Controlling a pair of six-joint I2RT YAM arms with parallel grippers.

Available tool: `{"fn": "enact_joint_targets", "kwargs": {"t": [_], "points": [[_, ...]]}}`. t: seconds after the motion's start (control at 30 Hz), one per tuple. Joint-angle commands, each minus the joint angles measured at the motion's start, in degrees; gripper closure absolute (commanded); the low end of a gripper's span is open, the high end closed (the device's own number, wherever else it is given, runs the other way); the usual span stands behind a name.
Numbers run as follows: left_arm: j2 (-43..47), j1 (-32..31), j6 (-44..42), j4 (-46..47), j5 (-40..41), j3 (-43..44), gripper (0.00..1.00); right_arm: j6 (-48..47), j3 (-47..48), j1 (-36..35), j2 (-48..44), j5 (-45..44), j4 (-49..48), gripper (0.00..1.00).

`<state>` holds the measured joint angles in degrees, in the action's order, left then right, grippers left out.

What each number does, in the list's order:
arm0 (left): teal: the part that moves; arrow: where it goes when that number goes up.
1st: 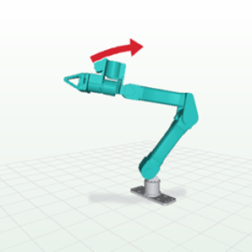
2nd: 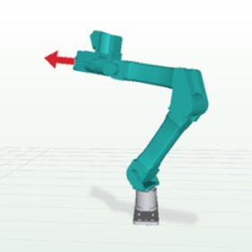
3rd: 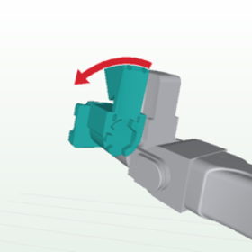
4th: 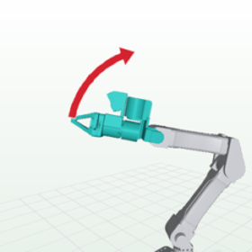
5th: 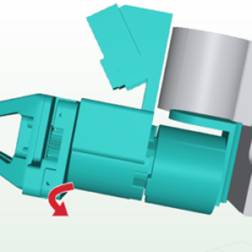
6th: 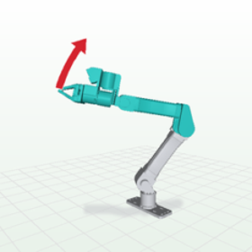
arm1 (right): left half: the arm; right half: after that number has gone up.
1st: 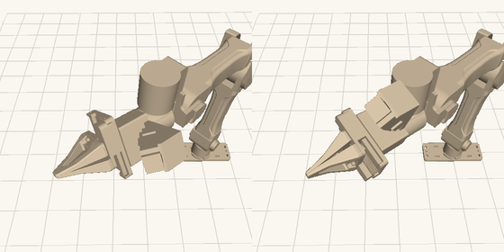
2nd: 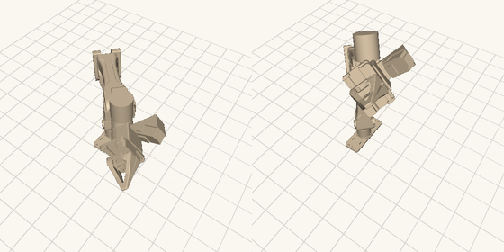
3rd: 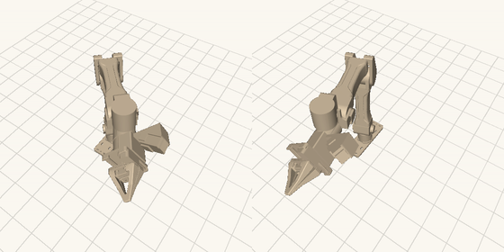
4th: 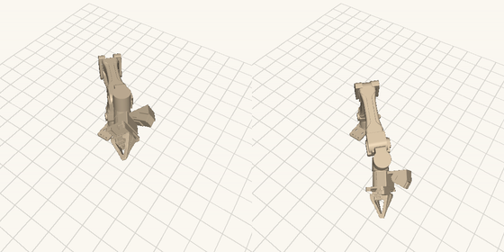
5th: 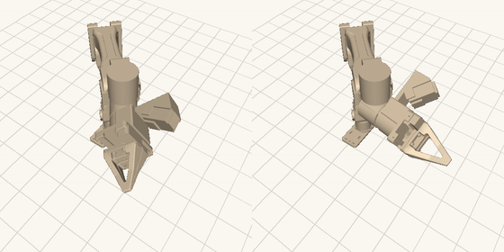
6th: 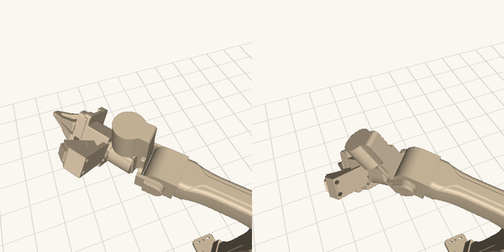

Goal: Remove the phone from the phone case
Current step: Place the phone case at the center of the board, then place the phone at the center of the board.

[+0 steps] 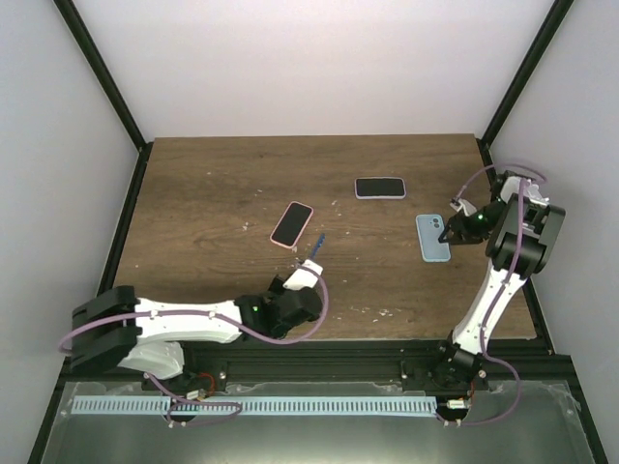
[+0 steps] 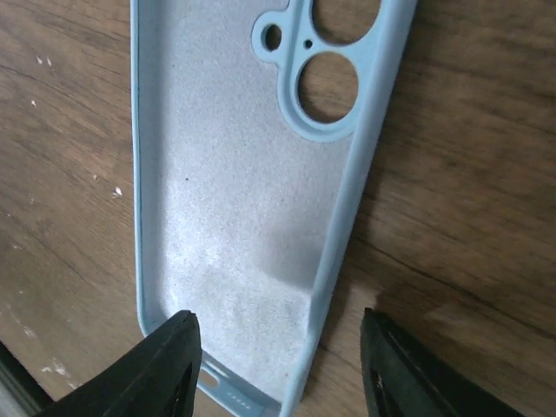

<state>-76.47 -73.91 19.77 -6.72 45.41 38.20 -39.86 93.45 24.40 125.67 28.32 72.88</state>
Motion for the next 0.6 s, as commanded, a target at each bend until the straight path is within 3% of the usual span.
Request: {"fn": "enact_joint_targets", "kwargs": {"t": [0.0,0.17,0.33,0.57], "points": [[-5.85,0.15,-7.78,3.38,4.31,5.49,1.00,1.53,-0.42,0.82,-4.80,-1.58,-7.60,0.47],[-17.82,1.24,-15.44,-0.18,9.29,16.09,1.00,6.61,-13.08,0.66,-19.51,0.37,-20.25,0.38],[-27.60,1.49,-21.14,-1.57,11.96,24.80,1.00,10.74,-23.36,-0.26,-32.50,9.36,-25.70,0.37],[-39.81,1.49,-20.00,-13.28,13.27,38.84,1.00,22.61,-35.37,-0.97,-48.18,16.63,-40.28,0.35]]}}
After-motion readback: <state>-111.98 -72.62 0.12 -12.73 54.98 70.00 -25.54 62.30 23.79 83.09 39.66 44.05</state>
